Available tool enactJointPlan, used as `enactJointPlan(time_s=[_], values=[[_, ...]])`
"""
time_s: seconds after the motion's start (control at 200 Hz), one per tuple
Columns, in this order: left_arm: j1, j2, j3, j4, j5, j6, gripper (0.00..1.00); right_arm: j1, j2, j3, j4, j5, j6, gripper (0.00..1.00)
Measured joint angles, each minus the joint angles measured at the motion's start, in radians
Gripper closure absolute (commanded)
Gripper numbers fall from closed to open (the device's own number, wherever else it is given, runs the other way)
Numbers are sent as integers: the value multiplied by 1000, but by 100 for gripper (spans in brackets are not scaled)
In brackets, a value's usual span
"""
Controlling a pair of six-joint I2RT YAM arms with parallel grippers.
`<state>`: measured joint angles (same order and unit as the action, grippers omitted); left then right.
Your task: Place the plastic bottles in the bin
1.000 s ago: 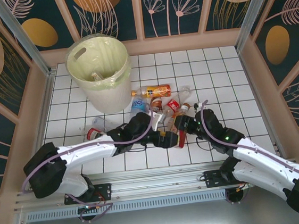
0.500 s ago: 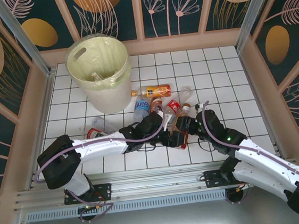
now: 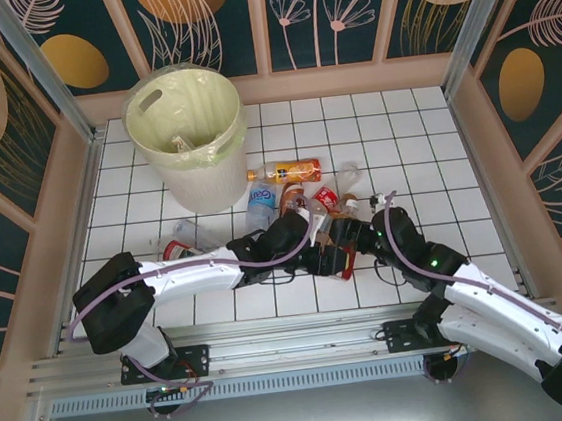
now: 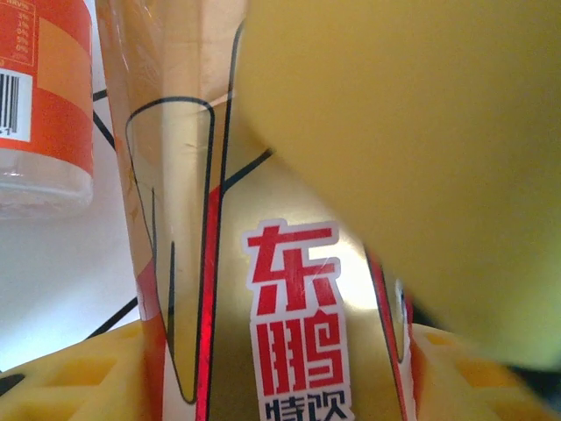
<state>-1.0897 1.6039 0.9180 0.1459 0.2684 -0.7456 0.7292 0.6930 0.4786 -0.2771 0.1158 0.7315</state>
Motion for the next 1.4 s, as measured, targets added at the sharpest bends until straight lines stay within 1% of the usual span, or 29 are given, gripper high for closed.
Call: enactJointPlan(time_s=[0.17,0.39,0.636,0.841,1.101,1.246,1.396], values=[[0,0,8,-11,-17,0,46,-4,-72,34,-72,13,-26,1],[14,11,92,-57,-16,17,45,-4,-234,119,-174,19,-74,1],[75,0,146,-125,-16,55,45,-4,-303,222,-244,-5,-175,1],[151,-54,197,-229,-20,116,44,-4,-319,271,-266,-35,-264,1],[259,-96,378,-352,-39,208,44,-4,-333,271,-270,-47,-338,1],[348,-98,480,-423,-44,256,43,-4,-362,258,-252,-107,-379,1],[436,-97,620,-521,-64,305,43,-4,-404,232,-219,-170,-406,1]])
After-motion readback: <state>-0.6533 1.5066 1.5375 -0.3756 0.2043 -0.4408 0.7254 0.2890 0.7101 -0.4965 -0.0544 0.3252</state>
